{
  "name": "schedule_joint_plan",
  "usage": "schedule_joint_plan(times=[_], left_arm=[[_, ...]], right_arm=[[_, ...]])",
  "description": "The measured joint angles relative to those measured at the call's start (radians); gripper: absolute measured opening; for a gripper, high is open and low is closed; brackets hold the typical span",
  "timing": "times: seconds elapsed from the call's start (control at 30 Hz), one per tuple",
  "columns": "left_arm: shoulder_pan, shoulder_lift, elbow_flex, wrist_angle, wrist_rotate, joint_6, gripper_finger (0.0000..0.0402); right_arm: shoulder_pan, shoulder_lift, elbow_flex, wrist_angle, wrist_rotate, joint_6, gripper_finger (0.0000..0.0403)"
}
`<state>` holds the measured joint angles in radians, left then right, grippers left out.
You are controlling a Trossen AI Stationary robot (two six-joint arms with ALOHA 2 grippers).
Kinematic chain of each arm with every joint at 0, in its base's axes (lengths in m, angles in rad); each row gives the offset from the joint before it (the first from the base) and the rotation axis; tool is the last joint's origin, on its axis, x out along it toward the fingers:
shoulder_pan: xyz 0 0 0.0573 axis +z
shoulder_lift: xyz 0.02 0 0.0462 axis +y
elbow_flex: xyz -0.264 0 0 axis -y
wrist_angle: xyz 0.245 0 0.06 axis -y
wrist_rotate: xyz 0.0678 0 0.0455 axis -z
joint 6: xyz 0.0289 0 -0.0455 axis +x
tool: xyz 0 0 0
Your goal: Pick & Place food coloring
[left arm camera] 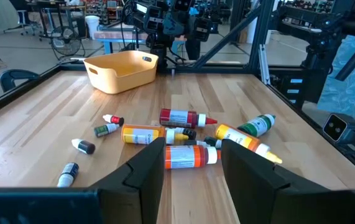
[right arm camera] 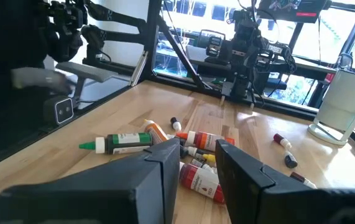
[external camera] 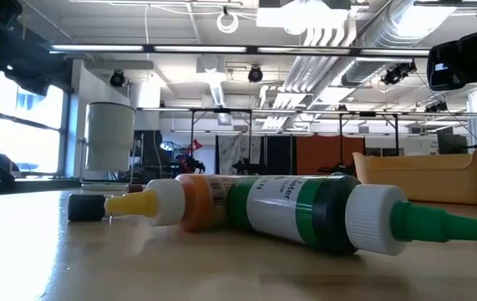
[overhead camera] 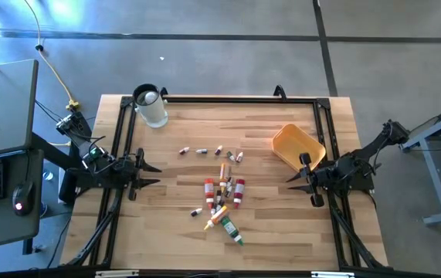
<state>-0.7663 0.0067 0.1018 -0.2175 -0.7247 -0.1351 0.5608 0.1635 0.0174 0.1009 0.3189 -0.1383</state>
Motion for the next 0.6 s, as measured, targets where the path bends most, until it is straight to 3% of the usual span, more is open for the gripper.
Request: schedule_joint_plan(times=[0.37,0.6], left_arm=[[0.0,0.0,-0.004,0.057,-0.027,0.113,0.0153],[0.0,0.0,-0.003,0.081,-0.19,0.259,0.0153]], right_arm=[[0.0,0.0,0.0,0.0,0.0,0.0,0.0097],[0.0,0.0,0.0,0.0,0.0,0.0,0.0097]])
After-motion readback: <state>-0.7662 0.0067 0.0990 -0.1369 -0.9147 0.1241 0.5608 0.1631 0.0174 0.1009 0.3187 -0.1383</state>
